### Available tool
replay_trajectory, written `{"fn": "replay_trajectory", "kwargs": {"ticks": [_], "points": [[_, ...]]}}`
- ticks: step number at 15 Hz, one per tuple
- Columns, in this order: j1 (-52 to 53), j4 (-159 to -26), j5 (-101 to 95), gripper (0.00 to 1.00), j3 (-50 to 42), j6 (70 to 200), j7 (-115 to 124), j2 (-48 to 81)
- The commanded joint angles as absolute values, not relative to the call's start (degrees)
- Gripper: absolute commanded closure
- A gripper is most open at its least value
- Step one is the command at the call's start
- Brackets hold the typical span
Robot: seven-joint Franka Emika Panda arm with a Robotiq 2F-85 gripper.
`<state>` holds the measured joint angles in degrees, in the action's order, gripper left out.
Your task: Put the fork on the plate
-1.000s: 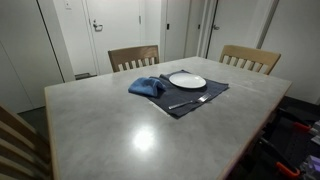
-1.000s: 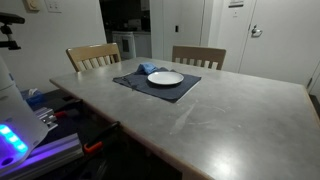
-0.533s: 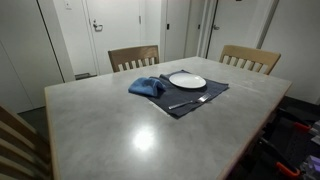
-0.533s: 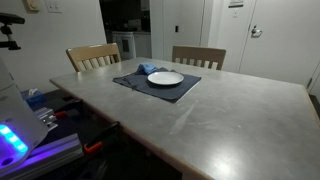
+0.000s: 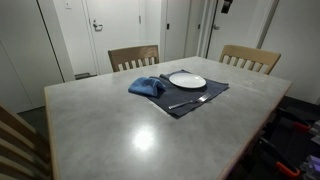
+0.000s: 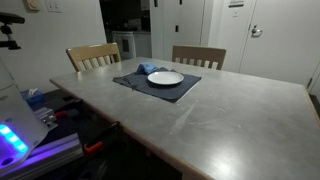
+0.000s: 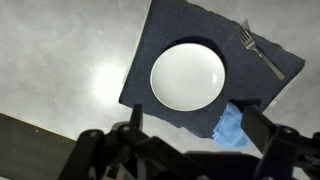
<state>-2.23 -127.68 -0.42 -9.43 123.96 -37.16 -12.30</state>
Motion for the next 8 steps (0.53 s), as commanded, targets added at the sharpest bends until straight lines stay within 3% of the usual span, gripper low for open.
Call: {"fn": "replay_trajectory", "kwargs": {"ticks": [1,8], "points": [[-0.9,-130.6,3.2,0.0,-9.9,124.0,-46.2,-13.3],[-1.3,-131.6,2.4,0.0,-9.1,122.8,-50.3,-13.4]]}}
